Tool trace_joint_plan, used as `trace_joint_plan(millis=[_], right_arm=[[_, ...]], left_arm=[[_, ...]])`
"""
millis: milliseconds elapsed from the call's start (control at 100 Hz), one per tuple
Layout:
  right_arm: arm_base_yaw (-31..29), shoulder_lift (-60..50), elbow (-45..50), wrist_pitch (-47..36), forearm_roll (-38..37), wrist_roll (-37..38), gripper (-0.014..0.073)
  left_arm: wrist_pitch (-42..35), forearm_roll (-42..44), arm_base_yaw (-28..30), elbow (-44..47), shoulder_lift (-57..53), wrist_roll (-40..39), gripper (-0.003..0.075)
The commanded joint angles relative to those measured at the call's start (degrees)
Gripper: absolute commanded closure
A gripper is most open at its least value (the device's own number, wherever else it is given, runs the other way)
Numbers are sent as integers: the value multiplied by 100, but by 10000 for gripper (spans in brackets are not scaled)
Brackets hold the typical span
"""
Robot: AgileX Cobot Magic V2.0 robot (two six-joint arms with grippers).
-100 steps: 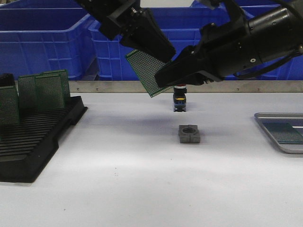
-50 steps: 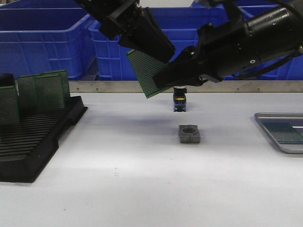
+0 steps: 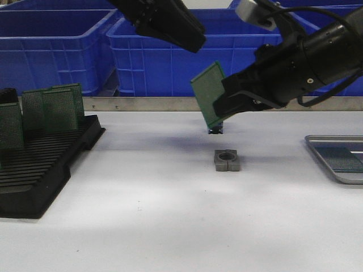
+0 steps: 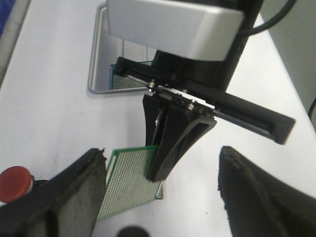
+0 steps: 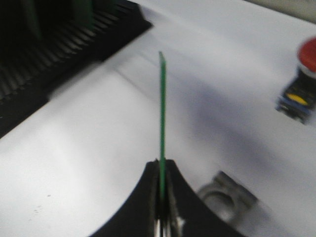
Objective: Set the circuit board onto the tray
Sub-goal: 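Open the left gripper and move the board toward the tray, then lower the board onto the tray and open the right gripper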
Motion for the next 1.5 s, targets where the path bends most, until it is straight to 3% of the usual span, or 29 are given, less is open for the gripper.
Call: trace_joint_plan(millis=[0, 200, 580, 780, 870, 990, 1000, 1070, 1110, 1220, 1320, 1410, 1490], right_arm=[[-204, -218, -35, -172, 229, 573, 709], [-914, -218, 134, -498, 229, 1647, 709], [-2392, -218, 684, -326, 229, 1705, 709], [-2835, -218, 857, -51, 224, 1705, 696], [-2914, -218, 880, -51, 200, 1705, 569], [-2959, -218, 880, -79, 173, 1705, 234], [-2958, -218, 880, -82, 168, 1705, 175], [-2958, -246, 880, -75, 21, 1705, 50], [-2958, -273, 880, -92, -180, 1705, 20], [-2960, -435, 880, -224, -820, 1705, 43], [-2960, -650, 880, -264, -1365, 1705, 112], [-2960, -908, 880, -260, -1498, 1705, 218], [-2960, -1199, 880, -141, -1583, 1705, 393]], left_arm=[[29, -576, 132, -260, -394, -161, 258], [81, -614, 269, -317, -394, -161, 258], [107, -613, 269, -317, -394, -161, 258], [107, -613, 269, -317, -394, -161, 258], [107, -613, 269, -317, -394, -161, 258], [107, -613, 269, -317, -394, -161, 258], [107, -613, 269, -317, -394, -161, 258], [107, -613, 269, -317, -394, -161, 258], [119, -613, 304, -326, -394, -161, 258], [223, -588, 402, -416, -408, -161, 274], [373, -612, 549, -564, -408, -421, 358], [387, -612, 691, -659, -419, -978, 524], [387, -600, 861, -713, -432, -1482, 722]])
